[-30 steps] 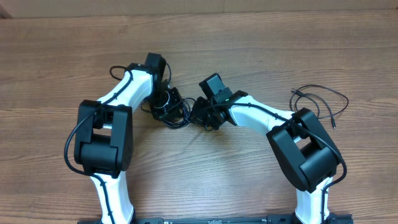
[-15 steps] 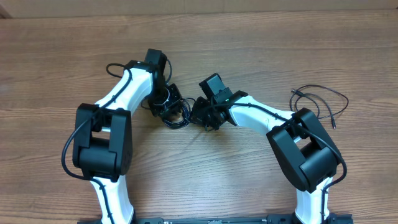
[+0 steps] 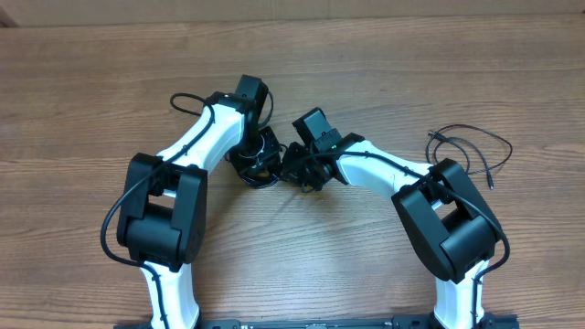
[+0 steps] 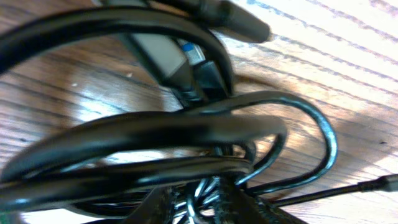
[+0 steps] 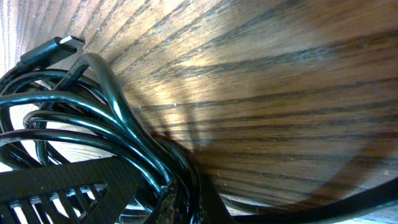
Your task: Untangle cables
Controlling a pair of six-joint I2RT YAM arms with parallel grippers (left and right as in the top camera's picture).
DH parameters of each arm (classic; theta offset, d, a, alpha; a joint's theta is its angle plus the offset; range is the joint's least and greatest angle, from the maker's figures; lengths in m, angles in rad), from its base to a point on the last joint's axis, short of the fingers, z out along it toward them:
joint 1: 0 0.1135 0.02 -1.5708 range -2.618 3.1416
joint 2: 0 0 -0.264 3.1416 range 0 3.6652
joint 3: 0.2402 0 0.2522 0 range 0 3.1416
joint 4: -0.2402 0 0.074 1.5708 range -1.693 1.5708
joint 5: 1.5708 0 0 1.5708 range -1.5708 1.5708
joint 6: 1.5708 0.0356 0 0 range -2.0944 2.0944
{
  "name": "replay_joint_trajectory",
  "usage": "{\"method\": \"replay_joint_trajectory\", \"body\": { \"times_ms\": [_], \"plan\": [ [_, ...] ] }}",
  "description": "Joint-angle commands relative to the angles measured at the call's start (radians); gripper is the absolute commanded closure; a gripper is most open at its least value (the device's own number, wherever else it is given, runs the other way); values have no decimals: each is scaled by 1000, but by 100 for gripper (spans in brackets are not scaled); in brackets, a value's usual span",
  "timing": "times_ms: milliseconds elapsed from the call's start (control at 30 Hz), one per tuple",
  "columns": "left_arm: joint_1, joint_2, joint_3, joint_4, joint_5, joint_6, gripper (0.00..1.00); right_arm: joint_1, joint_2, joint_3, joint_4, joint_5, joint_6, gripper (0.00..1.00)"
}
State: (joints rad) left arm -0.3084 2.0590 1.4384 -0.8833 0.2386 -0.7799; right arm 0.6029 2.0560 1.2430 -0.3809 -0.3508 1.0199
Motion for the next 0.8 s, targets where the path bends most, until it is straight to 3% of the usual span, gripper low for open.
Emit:
{"method": "replay_joint_trajectory", "body": {
  "times_ms": [0, 233, 333, 400, 433, 567, 767],
  "plan": [
    [-8, -18, -21, 26, -16, -44, 81, -1, 34, -48, -24, 103, 0, 96],
    [-10, -18, -42, 21, 5, -44, 81, -1, 34, -48, -24, 103, 0, 96],
    [-13, -18, -78, 33, 6, -57, 85, -1, 34, -48, -24, 103, 0, 96],
    [-15, -18, -101, 50, 6, -63, 96, -1, 34, -48, -24, 103, 0, 96],
    [-16, -18, -110, 63, 6, -66, 96, -1, 34, -48, -24, 103, 0, 96],
    [-16, -18, -119, 84, 19, -66, 96, -1, 34, -48, -24, 103, 0, 96],
    [-23, -18, -122, 69, 20, -45, 82, -1, 34, -48, -24, 103, 0, 96]
  ]
}}
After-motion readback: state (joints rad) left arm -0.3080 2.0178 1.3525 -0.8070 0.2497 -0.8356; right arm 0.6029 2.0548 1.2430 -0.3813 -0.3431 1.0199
